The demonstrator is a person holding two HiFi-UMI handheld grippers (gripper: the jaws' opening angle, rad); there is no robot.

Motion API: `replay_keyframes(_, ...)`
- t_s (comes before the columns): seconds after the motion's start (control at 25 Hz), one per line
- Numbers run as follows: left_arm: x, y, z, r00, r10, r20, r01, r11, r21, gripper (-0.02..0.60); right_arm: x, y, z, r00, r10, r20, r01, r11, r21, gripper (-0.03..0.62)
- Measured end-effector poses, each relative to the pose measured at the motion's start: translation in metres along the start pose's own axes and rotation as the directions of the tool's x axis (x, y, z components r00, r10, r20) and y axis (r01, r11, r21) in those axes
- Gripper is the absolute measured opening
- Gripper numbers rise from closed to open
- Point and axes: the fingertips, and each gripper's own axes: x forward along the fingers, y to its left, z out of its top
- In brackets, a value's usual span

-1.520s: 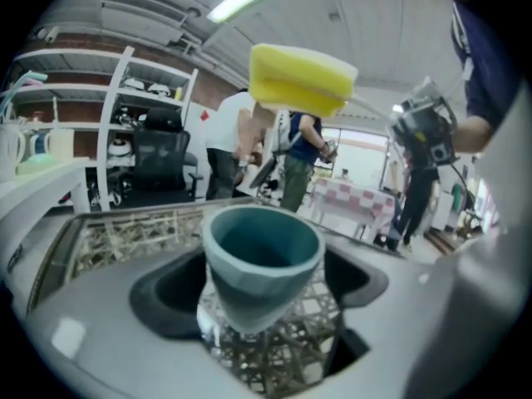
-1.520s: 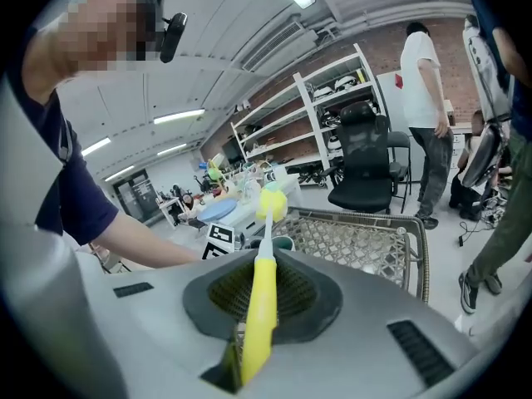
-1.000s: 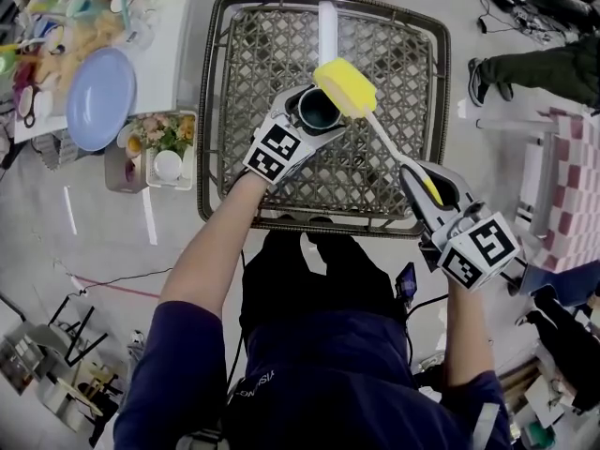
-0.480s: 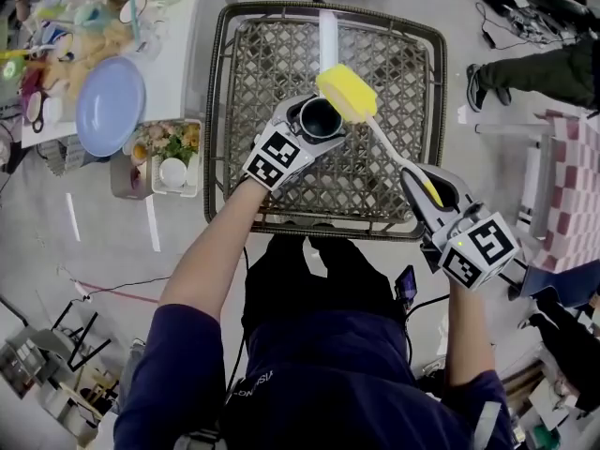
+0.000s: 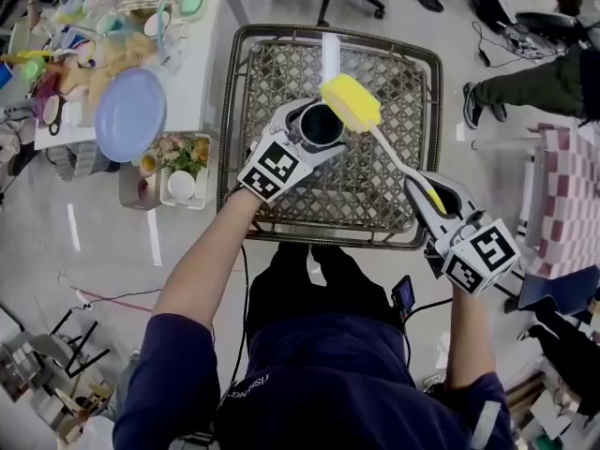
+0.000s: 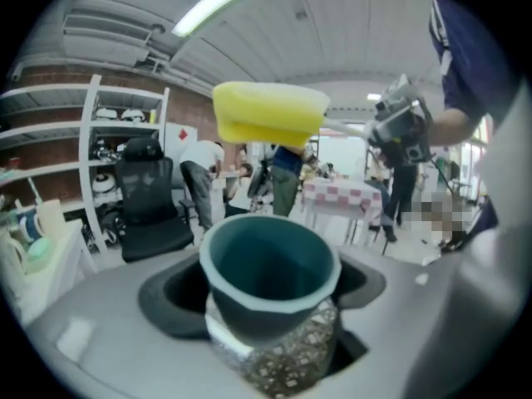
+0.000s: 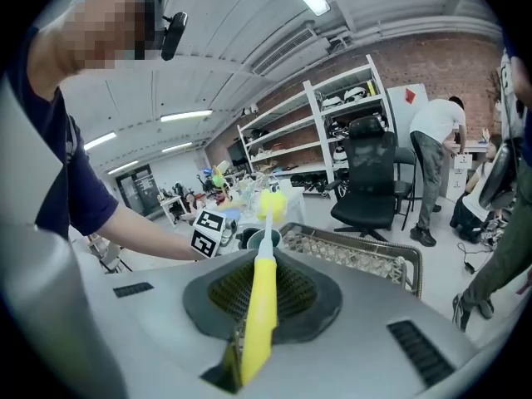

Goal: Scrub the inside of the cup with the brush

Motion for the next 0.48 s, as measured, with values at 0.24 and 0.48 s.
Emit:
replay_keyframes(0.24, -0.028, 0.011, 0.039, 1.0, 0.025, 0.0, -0.025, 0.997, 0.078, 0.403, -0.01, 0.019, 0.038, 1.0, 0.004, 0.026, -0.002, 0.998, -0.059, 0.029)
replay_keyframes(0.48, -0.058, 0.017, 0.083, 0.998, 0.05, 0.031, -0.053, 0.993, 0.104, 0.403, -0.026, 0.035, 0.076, 0.998, -0.014, 0.054, 0.021, 0.991, -0.133, 0.029)
